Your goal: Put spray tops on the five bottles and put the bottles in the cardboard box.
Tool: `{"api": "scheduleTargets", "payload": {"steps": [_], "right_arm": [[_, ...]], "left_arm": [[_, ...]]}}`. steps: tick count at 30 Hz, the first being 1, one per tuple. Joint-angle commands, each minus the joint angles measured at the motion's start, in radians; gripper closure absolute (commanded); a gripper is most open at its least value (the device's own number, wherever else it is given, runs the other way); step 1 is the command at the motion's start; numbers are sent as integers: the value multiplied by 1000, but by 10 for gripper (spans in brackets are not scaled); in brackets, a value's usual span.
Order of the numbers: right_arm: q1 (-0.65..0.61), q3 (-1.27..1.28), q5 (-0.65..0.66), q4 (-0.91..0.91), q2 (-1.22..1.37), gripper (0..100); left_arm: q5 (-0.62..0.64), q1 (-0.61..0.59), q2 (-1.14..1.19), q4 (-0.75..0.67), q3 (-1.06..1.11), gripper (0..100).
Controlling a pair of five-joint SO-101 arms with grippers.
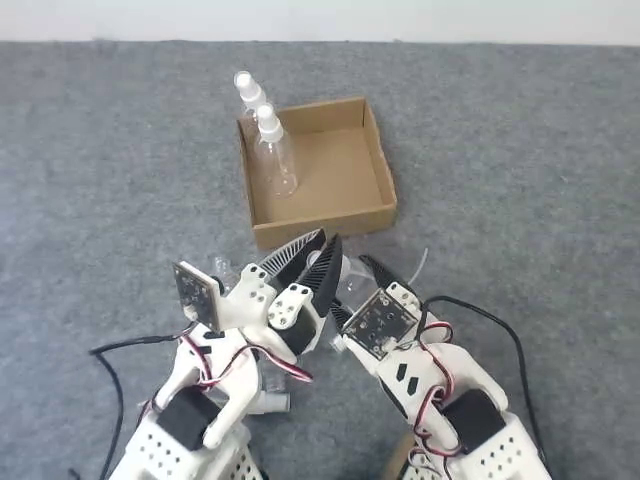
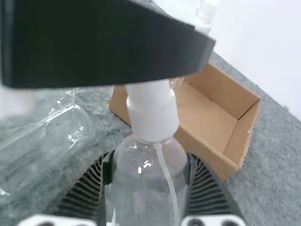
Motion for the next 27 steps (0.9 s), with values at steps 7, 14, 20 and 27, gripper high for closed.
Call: {"api": "scheduleTargets", "payload": {"steps": [7,14,20,27], "right_arm": [[25,-100,-11,5,-24,983],[36,-92,-12,5,-24,983],[36,-71,-11,-2,-24,983],[35,-71,-11,2,-24,983]], "left_arm": [[5,5,-14,-20,-30,970],[8,5,-14,-5,-74,938],[41,5,-14,120,-176,872],[74,-123,-14,153,-234,870]]}}
